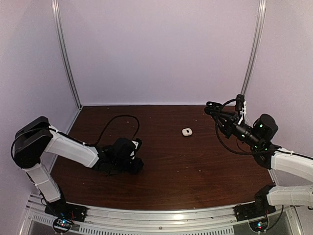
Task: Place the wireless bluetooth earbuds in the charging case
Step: Move the left earbud to the center of the board.
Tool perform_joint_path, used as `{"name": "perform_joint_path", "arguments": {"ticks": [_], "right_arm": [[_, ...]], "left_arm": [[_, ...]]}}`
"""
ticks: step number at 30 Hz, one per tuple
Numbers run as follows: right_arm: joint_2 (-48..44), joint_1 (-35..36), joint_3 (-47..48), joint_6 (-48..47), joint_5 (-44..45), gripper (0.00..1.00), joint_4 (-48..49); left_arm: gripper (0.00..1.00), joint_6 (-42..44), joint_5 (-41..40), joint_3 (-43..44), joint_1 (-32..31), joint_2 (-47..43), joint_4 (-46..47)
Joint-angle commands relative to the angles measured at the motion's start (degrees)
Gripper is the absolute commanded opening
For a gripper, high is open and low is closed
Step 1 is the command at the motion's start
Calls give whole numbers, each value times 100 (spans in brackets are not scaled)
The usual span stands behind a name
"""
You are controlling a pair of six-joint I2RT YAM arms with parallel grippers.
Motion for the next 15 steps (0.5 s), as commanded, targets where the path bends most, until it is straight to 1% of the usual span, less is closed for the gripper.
{"name": "perform_joint_path", "arguments": {"ticks": [1, 3, 5, 7, 10, 13, 15], "right_arm": [[-31, -32, -16, -20, -49, 0, 157], [-31, -32, -3, -50, -33, 0, 110], [-37, -29, 10, -59, -33, 0, 93], [-27, -35, 25, -60, -43, 0, 85], [-2, -32, 42, -77, -94, 0, 71], [1, -31, 52, -86, -123, 0, 38], [-7, -30, 50, -99, -129, 0, 11]], "left_arm": [[36, -603, -198, 205, 45, -28, -296], [40, -518, -152, 298, 49, -80, -449], [48, -364, 19, 413, 119, -170, -587], [50, -77, 221, 539, 210, -290, -692], [49, 735, 803, 803, 468, -395, -947], [44, 1734, 2062, 1063, 841, -385, -1292], [40, 2176, 2617, 1173, 1123, -356, -1570]]}}
